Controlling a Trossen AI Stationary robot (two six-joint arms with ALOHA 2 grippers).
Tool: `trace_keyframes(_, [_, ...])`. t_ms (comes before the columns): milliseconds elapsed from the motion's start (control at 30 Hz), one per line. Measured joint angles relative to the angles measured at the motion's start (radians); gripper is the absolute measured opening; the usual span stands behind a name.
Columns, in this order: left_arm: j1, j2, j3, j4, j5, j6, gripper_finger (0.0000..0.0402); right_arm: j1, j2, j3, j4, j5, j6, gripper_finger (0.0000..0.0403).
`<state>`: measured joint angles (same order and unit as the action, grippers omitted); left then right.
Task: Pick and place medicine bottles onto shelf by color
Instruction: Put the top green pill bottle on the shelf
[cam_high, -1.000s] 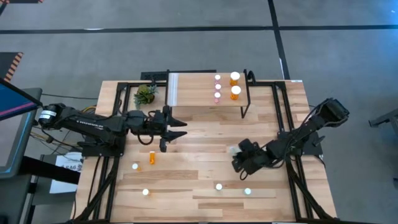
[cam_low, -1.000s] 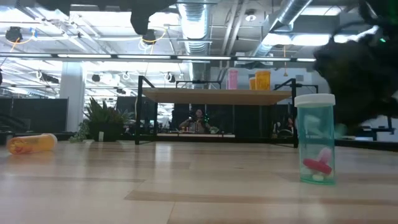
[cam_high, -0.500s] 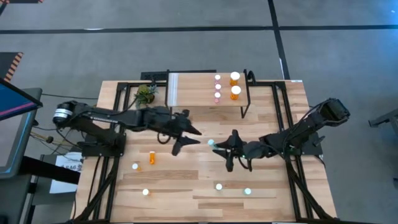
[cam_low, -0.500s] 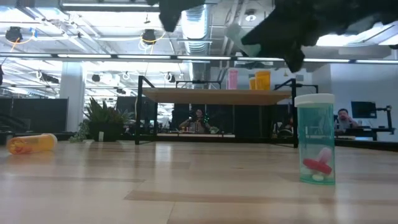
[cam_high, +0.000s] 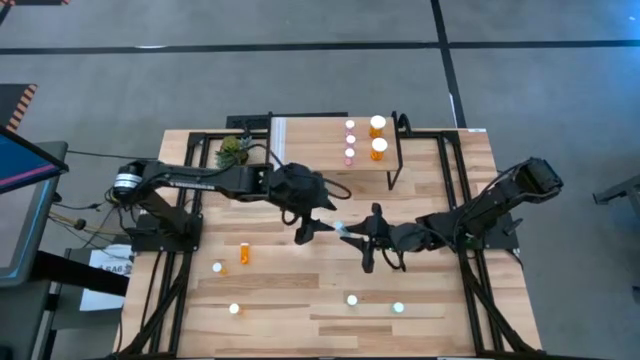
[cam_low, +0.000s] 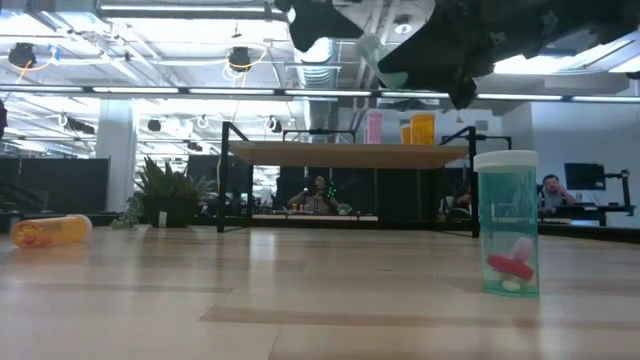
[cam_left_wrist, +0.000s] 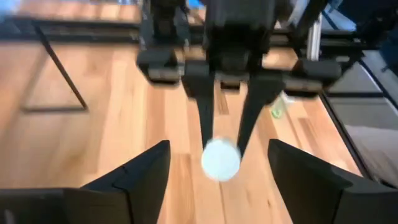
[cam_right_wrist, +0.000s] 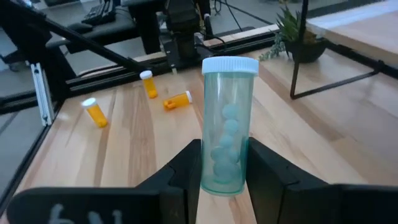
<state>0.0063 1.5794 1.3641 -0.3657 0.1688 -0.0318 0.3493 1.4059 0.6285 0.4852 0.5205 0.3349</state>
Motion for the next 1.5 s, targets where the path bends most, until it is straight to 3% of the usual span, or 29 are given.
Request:
trace_keyframes(167, [0.020, 0.028, 0.007, -0.014, 0.084, -0.018, 0.0265, 0.010, 0.000, 0.000, 0.039, 0.000, -0.083, 0.0124])
trace_keyframes(467, [0.016, 0.028, 0.007, -0.010, 0.096, -0.041, 0.0265, 0.001, 0.000, 0.000, 0.050, 0.000, -0.109, 0.0124])
trace_keyframes(767, [0.016, 0.028, 0.007, -0.010, 0.074, -0.051, 0.0265, -0.011, 0.000, 0.000, 0.099, 0.000, -0.147, 0.0124])
trace_keyframes(933, [0.014, 0.027, 0.007, -0.003, -0.017, -0.023, 0.0265, -0.013, 0.000, 0.000, 0.103, 0.002, -0.153, 0.0124])
trace_keyframes(1233, [0.011, 0.027, 0.007, -0.002, -0.005, -0.006, 0.0265, -0.018, 0.000, 0.000, 0.109, 0.000, -0.160, 0.0124])
trace_keyframes(1500, [0.002, 0.027, 0.007, -0.007, -0.005, -0.006, 0.0217, -0.018, 0.000, 0.000, 0.121, 0.000, -0.160, 0.0124])
